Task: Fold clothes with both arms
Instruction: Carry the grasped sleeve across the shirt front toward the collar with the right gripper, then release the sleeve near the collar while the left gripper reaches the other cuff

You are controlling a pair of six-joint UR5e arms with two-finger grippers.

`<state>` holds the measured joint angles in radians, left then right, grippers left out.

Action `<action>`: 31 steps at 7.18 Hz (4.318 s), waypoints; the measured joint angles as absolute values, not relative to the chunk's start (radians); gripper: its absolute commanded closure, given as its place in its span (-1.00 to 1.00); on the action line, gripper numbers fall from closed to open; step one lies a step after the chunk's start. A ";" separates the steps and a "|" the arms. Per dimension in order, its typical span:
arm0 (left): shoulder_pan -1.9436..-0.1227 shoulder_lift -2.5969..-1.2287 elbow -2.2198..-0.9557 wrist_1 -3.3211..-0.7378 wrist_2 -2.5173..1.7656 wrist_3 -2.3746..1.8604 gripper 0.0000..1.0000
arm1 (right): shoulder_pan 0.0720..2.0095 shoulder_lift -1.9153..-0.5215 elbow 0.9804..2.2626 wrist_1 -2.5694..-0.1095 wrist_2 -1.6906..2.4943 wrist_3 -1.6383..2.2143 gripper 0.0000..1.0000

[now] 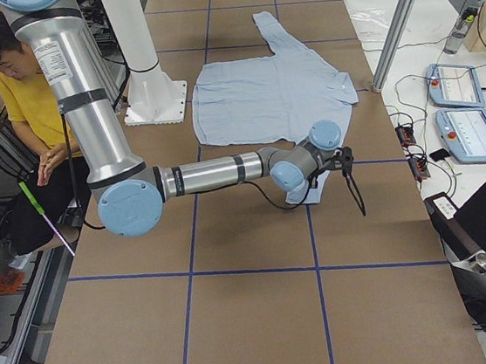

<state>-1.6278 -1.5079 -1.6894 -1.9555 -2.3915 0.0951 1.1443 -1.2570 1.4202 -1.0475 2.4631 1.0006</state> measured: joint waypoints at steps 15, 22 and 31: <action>-1.595 -1.488 -1.682 -1.957 -2.468 0.073 -0.99 | 0.584 -0.407 0.966 -1.051 1.748 1.890 -0.99; -1.298 -1.546 -1.417 -2.345 -2.424 -0.582 -0.85 | 0.690 -0.767 1.338 -1.057 1.836 1.792 -0.99; -1.165 -1.696 -1.225 -2.384 -2.309 -0.643 -0.58 | 0.699 -0.868 1.415 -1.051 1.843 1.746 -0.99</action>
